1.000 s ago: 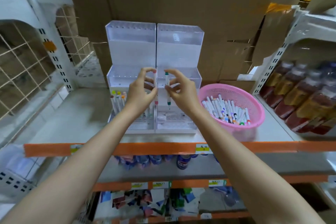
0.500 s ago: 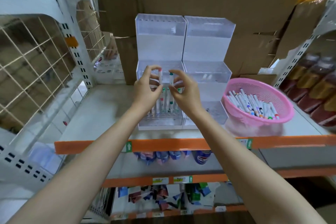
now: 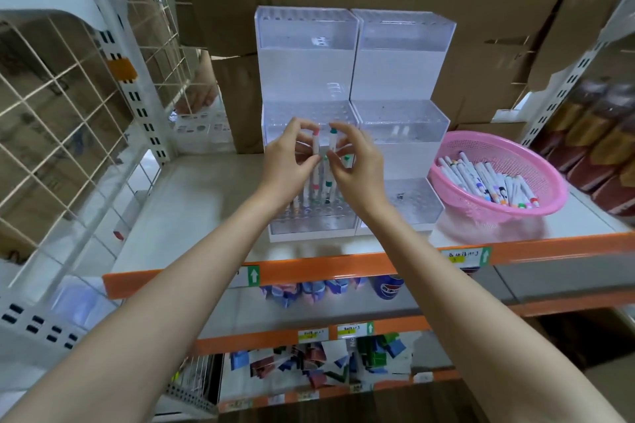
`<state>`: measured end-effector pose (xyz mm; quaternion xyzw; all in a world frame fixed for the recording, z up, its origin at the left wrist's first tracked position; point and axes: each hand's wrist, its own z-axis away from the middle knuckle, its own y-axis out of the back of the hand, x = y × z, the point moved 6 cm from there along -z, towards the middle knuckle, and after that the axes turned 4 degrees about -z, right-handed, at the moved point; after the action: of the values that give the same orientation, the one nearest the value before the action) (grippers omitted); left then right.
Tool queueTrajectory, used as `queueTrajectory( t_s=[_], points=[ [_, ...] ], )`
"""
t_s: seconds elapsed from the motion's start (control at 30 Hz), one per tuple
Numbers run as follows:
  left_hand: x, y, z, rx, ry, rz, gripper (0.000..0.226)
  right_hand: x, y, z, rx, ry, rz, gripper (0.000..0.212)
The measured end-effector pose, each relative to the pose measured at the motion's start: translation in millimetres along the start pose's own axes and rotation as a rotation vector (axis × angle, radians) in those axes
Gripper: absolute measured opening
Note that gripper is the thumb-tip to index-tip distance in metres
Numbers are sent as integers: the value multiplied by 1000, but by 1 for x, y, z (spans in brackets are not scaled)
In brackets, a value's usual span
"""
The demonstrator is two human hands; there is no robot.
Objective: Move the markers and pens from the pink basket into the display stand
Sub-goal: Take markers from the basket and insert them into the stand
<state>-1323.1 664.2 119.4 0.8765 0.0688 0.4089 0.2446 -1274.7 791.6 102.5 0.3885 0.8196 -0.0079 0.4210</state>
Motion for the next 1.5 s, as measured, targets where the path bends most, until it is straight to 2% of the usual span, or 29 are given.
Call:
queueTrajectory(
  t_s=[0.63, 0.9, 1.17, 1.5],
  points=[
    [-1, 2, -4, -41, -151, -238, 20, 0, -3, 2, 4, -14, 25, 34],
    [3, -2, -3, -79, -216, -247, 17, -3, -4, 4, -33, -4, 10, 33],
    [-12, -3, 2, -91, -165, -244, 18, -5, 1, 7, -40, 5, 16, 34],
    [-14, -11, 10, -90, -239, -309, 21, 0, 0, 10, -53, -5, 23, 34]
  ],
)
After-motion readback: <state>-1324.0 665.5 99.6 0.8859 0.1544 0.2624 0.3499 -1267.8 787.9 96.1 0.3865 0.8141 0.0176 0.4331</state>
